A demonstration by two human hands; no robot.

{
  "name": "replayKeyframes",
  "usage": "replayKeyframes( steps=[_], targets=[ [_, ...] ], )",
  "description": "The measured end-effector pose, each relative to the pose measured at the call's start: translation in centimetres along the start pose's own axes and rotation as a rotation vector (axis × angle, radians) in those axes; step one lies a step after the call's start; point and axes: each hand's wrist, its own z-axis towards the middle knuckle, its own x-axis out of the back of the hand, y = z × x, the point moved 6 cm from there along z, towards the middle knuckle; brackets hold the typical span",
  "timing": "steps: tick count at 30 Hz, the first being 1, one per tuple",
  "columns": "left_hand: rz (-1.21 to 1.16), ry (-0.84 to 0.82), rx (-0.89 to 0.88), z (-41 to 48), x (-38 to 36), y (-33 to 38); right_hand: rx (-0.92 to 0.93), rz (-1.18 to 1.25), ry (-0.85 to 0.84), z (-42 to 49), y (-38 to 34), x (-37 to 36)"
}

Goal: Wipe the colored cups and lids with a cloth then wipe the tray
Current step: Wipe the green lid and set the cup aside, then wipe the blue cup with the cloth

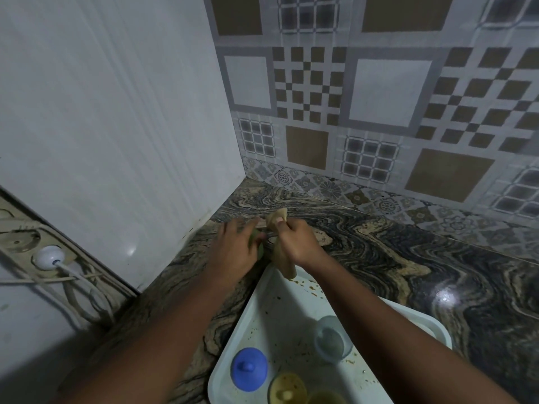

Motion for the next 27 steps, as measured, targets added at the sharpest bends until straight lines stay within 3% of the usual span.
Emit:
replayKeyframes(
  steps=[5,10,13,22,27],
  targets=[
    [-0.229,0.266,-0.139,-1.7,5.3,2.6,0.067,0.020,0.057,-2.5,-2.1,2.9],
    [-0.540,0.431,-0.104,-7.6,10.1,5.6,0.138,0.143,0.154,-7.9,-3.1,7.7],
    [-0.581,0.331,-0.133,-11.7,9.0,8.3,0.146,0.144,0.194,-12.5,-2.8,9.9],
    [-0.237,-0.277,-0.096,-16.8,1.3,13.6,0.078,-0.025,0.215,-21.7,2.5,11.1],
    [-0.132,-0.408,-0.086,-16.9,-1.0,14.1,0.032,-0.034,0.149,-23.8,5.5,9.7]
  ],
)
